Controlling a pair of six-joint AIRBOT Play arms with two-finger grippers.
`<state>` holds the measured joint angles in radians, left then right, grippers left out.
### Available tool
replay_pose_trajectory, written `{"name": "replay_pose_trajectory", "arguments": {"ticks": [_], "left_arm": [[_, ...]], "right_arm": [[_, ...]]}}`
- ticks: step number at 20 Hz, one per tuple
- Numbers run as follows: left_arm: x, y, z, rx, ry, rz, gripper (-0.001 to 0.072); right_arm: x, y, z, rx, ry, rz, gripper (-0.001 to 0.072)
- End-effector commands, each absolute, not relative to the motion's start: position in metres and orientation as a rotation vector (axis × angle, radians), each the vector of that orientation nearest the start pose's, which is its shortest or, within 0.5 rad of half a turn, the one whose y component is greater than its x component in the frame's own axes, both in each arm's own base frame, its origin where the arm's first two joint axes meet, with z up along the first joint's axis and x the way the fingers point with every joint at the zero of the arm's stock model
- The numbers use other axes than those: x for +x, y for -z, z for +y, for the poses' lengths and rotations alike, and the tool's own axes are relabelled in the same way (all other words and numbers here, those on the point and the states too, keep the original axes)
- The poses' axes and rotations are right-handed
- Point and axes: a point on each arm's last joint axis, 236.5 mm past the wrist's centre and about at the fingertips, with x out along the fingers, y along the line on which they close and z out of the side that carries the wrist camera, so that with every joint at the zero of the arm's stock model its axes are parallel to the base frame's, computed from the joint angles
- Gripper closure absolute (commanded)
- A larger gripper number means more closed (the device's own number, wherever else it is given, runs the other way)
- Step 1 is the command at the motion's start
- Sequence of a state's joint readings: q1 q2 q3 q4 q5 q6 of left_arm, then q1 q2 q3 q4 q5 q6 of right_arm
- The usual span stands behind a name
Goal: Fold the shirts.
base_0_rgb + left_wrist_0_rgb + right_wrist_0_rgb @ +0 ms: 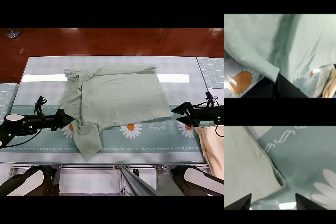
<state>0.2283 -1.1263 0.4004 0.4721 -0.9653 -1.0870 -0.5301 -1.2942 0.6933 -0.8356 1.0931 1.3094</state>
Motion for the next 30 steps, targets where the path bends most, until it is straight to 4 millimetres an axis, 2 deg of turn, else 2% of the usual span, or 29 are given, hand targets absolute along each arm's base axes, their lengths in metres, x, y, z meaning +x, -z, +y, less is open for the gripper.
{"name": "replay_pose_trajectory", "arguments": {"ticks": [1,4,6,7,9,11,13,14,15,16,17,18,19,21,23,25,26,28,30], "left_arm": [[0.277,0.077,-0.114,-0.97,0.306,1.247,0.0681],[0.277,0.077,-0.114,-0.97,0.307,1.248,0.0681],[0.277,0.077,-0.114,-0.97,0.307,1.247,0.0681],[0.277,0.077,-0.114,-0.97,0.307,1.247,0.0681],[0.28,0.074,-0.114,-0.967,0.313,1.24,0.0681],[0.294,0.056,-0.111,-0.955,0.346,1.2,0.0681],[0.328,0.006,-0.102,-0.914,0.415,1.086,0.0681],[0.351,-0.037,-0.094,-0.887,0.457,0.985,0.0681],[0.372,-0.086,-0.085,-0.859,0.493,0.866,0.0681],[0.39,-0.145,-0.075,-0.81,0.521,0.724,0.0681],[0.399,-0.2,-0.066,-0.742,0.535,0.599,0.0681],[0.402,-0.256,-0.058,-0.656,0.539,0.472,0.0681],[0.398,-0.31,-0.052,-0.588,0.532,0.357,0.0682],[0.376,-0.394,-0.042,-0.456,0.487,0.198,0.0681],[0.339,-0.454,-0.034,-0.3,0.391,0.082,0.0681],[0.295,-0.494,-0.024,-0.168,0.25,-0.002,0.0682],[0.273,-0.507,-0.021,-0.105,0.18,-0.035,0.0682],[0.229,-0.519,-0.015,0.003,0.048,-0.076,0.0682],[0.187,-0.516,-0.012,0.062,-0.056,-0.077,0.0682]], "right_arm": [[0.321,0.093,-0.002,0.974,-0.046,1.349,0.0084],[0.349,0.096,0.021,0.899,-0.1,1.378,0.0084],[0.356,0.102,0.042,0.883,-0.129,1.438,0.009],[0.358,0.103,0.053,0.866,-0.157,1.461,0.0149],[0.363,0.095,0.068,0.787,-0.218,1.483,0.0679],[0.375,0.074,0.073,0.689,-0.277,1.479,0.0687],[0.403,0.022,0.069,0.591,-0.346,1.405,0.0687],[0.425,-0.02,0.064,0.531,-0.369,1.309,0.0687],[0.448,-0.072,0.057,0.47,-0.371,1.182,0.0687],[0.465,-0.125,0.049,0.417,-0.357,1.056,0.0687],[0.473,-0.184,0.044,0.365,-0.343,0.931,0.0687],[0.469,-0.237,0.044,0.318,-0.353,0.822,0.0687],[0.459,-0.29,0.046,0.268,-0.364,0.707,0.0687],[0.423,-0.374,0.052,0.195,-0.368,0.505,0.0687],[0.376,-0.427,0.05,0.132,-0.324,0.36,0.0687],[0.326,-0.461,0.044,0.064,-0.26,0.266,0.0687],[0.301,-0.475,0.042,0.037,-0.234,0.222,0.0687],[0.258,-0.492,0.037,0.001,-0.179,0.165,0.0687],[0.221,-0.493,0.038,-0.016,-0.156,0.154,0.0687]]}}
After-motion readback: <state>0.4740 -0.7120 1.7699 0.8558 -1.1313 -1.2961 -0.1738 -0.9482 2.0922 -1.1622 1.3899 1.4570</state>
